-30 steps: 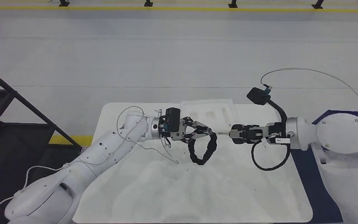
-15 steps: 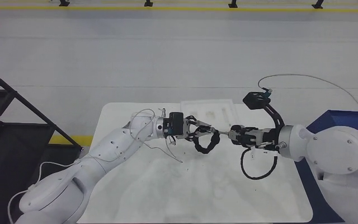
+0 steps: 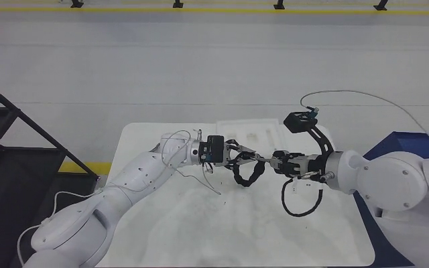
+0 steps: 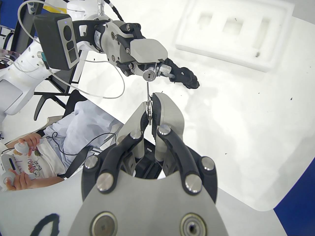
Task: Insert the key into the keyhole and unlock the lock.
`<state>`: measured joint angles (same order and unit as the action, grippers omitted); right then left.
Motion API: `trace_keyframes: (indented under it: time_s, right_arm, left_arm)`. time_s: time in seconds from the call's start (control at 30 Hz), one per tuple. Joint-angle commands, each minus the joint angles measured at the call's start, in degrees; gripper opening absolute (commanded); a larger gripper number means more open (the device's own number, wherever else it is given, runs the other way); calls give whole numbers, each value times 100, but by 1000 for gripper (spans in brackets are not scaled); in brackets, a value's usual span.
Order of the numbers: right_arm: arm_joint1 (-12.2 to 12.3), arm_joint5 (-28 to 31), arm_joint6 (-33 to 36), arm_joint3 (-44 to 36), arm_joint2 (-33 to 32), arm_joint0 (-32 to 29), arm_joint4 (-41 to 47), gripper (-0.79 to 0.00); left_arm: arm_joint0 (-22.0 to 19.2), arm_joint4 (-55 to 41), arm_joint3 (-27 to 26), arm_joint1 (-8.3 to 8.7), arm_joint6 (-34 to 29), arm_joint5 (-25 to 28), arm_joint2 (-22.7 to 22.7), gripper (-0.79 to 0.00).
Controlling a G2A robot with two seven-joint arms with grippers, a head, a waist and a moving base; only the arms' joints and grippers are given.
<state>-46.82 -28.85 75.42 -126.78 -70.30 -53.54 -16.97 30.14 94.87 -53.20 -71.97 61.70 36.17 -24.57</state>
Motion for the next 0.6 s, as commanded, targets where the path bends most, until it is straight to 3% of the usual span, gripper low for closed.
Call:
trace_keyframes:
  time_s: [0.0,0.57]
  right_arm:
    - [16,-31,-29,0,73,49,1,-785]
    - [215,-322,-320,86,522,348,89,-785]
  left_arm:
    - [7,13,15,-12,14,18,-15,-785]
    - [76,165,45,-77,27,136,-187,-785]
